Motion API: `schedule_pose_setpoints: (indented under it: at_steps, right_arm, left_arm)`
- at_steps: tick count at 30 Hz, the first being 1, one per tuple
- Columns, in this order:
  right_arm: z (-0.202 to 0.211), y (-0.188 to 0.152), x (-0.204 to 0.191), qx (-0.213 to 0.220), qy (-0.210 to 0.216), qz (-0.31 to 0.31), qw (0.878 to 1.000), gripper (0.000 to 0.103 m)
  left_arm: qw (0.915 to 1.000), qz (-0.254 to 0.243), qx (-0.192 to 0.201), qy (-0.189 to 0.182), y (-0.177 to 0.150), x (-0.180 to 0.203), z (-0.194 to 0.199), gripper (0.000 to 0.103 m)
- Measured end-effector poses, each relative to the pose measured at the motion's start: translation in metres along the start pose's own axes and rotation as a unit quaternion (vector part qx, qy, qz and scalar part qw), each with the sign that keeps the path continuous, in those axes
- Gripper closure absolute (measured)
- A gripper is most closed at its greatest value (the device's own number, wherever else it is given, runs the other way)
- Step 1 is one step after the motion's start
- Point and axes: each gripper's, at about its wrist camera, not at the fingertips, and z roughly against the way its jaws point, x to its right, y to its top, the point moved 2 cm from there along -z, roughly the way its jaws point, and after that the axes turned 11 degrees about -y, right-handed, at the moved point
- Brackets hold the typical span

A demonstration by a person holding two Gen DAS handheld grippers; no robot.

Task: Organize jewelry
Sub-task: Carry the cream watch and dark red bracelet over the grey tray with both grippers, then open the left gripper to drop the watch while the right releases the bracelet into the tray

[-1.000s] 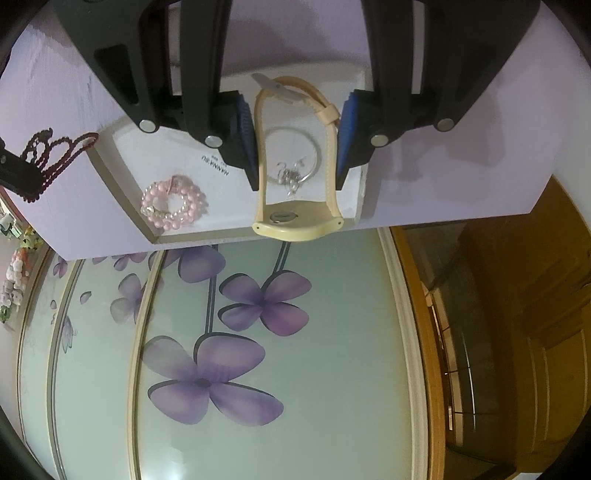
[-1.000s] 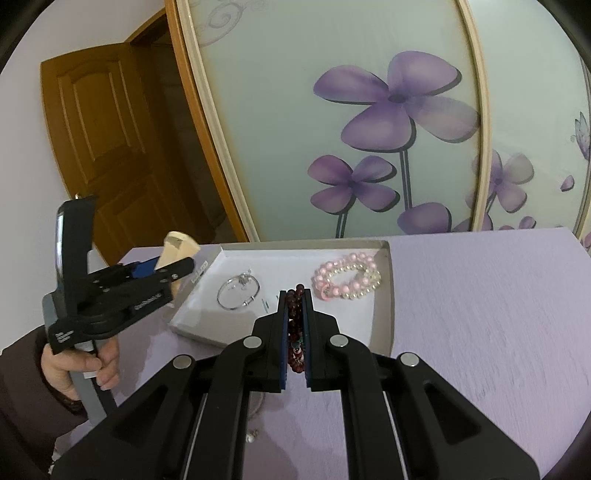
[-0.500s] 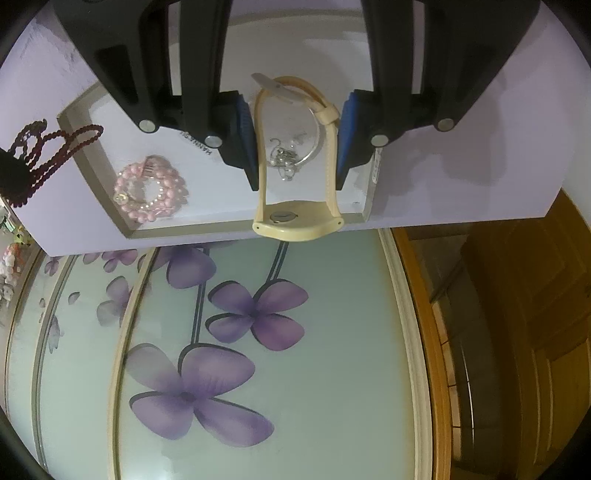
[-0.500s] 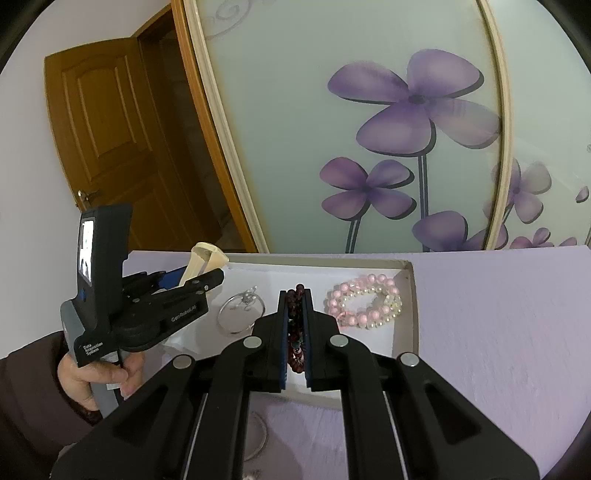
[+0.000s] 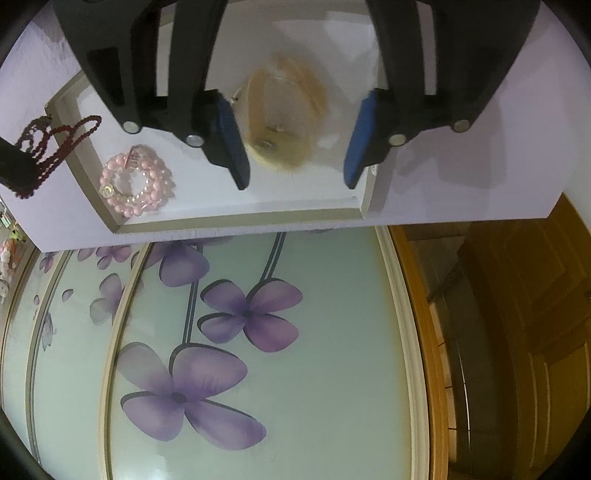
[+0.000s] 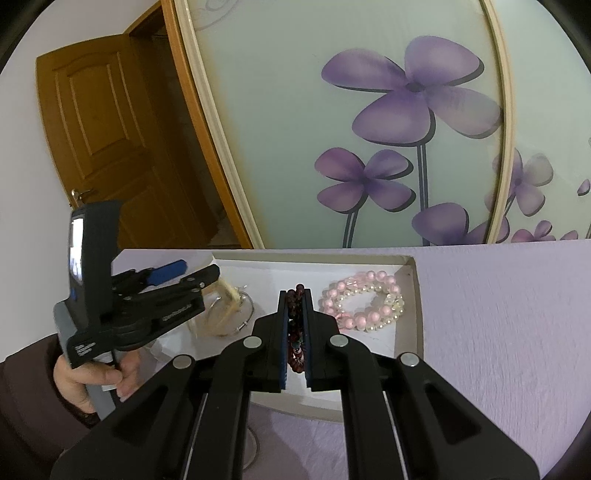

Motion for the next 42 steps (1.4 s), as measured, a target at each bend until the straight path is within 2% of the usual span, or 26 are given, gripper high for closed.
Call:
schedule_pose_setpoints:
  at_steps: [13, 17, 20, 22, 23, 24, 33, 42]
  right_arm:
    - [-0.031, 0.001, 0.015, -0.013, -0.023, -0.018, 0.999, 0.096]
    - [-0.041, -0.001, 0.018, -0.023, -0.021, -0.022, 0.999, 0.096]
    - [-0.046, -0.005, 0.02, -0.042, -0.016, -0.028, 0.999, 0.09]
    - [-0.045, -0.007, 0.021, -0.044, -0.015, -0.029, 0.998, 0.075]
    - [-0.043, -0.008, 0.021, -0.04, -0.017, -0.028, 0.999, 0.065]
    - [-0.041, -0.008, 0.022, -0.036, -0.019, -0.026, 0.999, 0.063]
    - [-0.017, -0.021, 0.018, -0.034, -0.015, -0.014, 0.999, 0.063]
    - [0.028, -0.052, 0.002, -0.031, 0.006, -0.012, 0.999, 0.063]
  left_arm:
    - [0.9999, 0.002, 0.011, 0.005, 0.004, -0.004, 0.003, 0.044]
    - [0.9999, 0.003, 0.012, 0.009, 0.004, -0.005, 0.003, 0.04]
    - [0.9999, 0.005, 0.013, 0.009, 0.004, -0.006, 0.003, 0.037]
    - [0.9999, 0.004, 0.012, 0.009, 0.003, -0.006, 0.003, 0.037]
    - [0.9999, 0.004, 0.012, 0.009, 0.003, -0.006, 0.003, 0.036]
    - [0.9999, 0.004, 0.012, 0.009, 0.003, -0.006, 0.003, 0.036]
    - [0.9999, 0.006, 0.012, 0.01, -0.004, -0.011, 0.016, 0.036]
    - [0.9995, 0.014, 0.021, 0.019, -0.023, -0.018, 0.055, 0.034]
